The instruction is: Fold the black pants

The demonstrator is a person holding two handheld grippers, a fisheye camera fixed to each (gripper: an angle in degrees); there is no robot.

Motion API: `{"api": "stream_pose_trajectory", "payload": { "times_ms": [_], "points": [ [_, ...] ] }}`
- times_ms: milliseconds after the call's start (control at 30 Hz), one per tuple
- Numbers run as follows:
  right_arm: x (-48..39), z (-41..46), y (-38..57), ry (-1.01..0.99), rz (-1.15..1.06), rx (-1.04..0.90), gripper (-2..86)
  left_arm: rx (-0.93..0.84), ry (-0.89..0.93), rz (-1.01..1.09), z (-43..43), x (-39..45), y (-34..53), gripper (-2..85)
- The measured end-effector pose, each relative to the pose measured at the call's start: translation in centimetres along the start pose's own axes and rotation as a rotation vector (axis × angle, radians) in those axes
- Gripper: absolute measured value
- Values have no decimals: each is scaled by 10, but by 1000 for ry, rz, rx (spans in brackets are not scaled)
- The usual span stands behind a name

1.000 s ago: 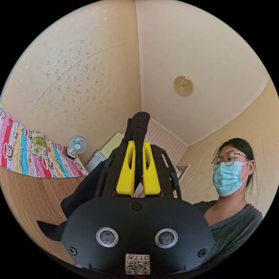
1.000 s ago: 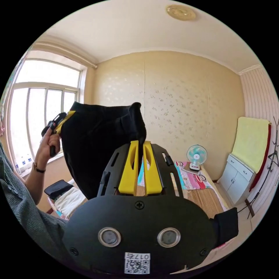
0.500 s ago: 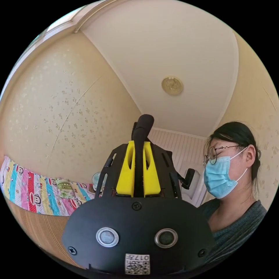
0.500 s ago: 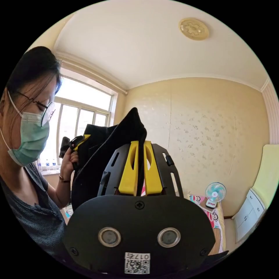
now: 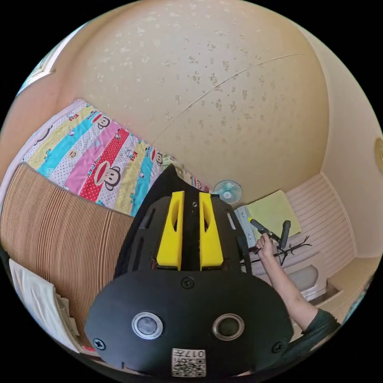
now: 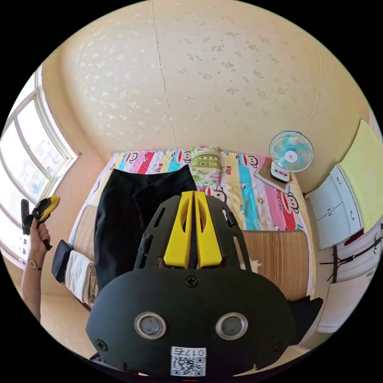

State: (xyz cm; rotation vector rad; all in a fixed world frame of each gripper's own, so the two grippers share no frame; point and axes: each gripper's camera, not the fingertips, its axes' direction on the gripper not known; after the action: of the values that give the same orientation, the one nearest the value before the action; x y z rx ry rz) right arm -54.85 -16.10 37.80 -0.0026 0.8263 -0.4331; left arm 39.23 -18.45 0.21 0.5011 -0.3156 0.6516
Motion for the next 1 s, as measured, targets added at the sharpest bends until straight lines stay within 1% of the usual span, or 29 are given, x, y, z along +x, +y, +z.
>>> {"api": "stream_pose_trajectory", "payload": {
  "times_ms": [33, 67, 100, 133, 167, 200, 233, 300, 367, 433, 467, 500, 533, 567, 600, 633, 700, 733, 767, 800, 833, 867, 900, 933, 967, 1000],
  "points": [
    [0, 40, 36, -36, -24, -79, 12, -38, -48, -3, 9, -18, 20, 68],
    [-1, 61, 56, -48, -33, -124, 12, -134, -123, -25, 28, -56, 63, 73],
    [-4, 101, 101, -78, -46, -227, 15, -243, -163, -67, 46, -97, 110, 81],
    [-11, 139, 151, -119, -54, -336, 20, -295, -173, -92, 54, -117, 133, 85],
    [-15, 156, 175, -135, -55, -391, 22, -399, -190, -152, 67, -155, 181, 93],
    [-23, 183, 224, -147, -52, -484, 30, -486, -208, -203, 75, -186, 227, 103],
    [-33, 203, 268, -154, -52, -554, 41, -520, -216, -221, 77, -198, 248, 108],
    [-46, 223, 328, -133, -40, -645, 63, -618, -228, -256, 83, -229, 316, 124],
    [-52, 234, 375, -72, 13, -720, 95, -654, -221, -267, 88, -238, 354, 134],
    [-53, 235, 425, 61, 66, -766, 115, -724, -223, -260, 100, -242, 384, 135],
    [-51, 234, 436, 97, 89, -778, 116, -780, -242, -247, 110, -243, 402, 129],
    [-47, 236, 459, 136, 147, -824, 116, -762, -287, -223, 109, -240, 410, 112],
    [-42, 239, 484, 129, 224, -896, 114, -741, -321, -220, 106, -239, 413, 97],
    [-39, 236, 493, 119, 267, -878, 111, -735, -352, -241, 102, -241, 416, 71],
    [-39, 227, 505, 98, 273, -832, 105, -760, -365, -284, 100, -246, 418, 48],
    [-44, 227, 513, 65, 205, -867, 84, -785, -359, -300, 100, -249, 419, 38],
    [-51, 229, 521, 12, 76, -976, 56, -881, -269, -302, 95, -251, 420, 10],
    [-51, 221, 523, 20, 35, -994, 44, -891, -223, -297, 92, -249, 417, 6],
    [-48, 213, 523, 18, 28, -981, 41, -879, -56, -315, 81, -245, 410, 2],
    [-37, 193, 522, -40, 49, -927, 36, -804, 207, -353, 65, -242, 401, -2],
    [-18, 172, 524, -130, 122, -863, 34, -749, 328, -372, 55, -241, 397, -3],
    [-7, 163, 527, -168, 175, -837, 33, -642, 494, -381, 35, -239, 392, -4],
    [18, 148, 538, -216, 298, -793, 31, -561, 583, -363, 17, -238, 390, -5],
    [43, 135, 554, -223, 410, -750, 30, -533, 603, -356, 9, -240, 391, -5],
    [54, 130, 562, -213, 451, -731, 30, -500, 598, -362, -2, -248, 398, -6],
    [72, 122, 577, -178, 506, -705, 29, -501, 509, -409, -8, -262, 410, -6]
  ]
}}
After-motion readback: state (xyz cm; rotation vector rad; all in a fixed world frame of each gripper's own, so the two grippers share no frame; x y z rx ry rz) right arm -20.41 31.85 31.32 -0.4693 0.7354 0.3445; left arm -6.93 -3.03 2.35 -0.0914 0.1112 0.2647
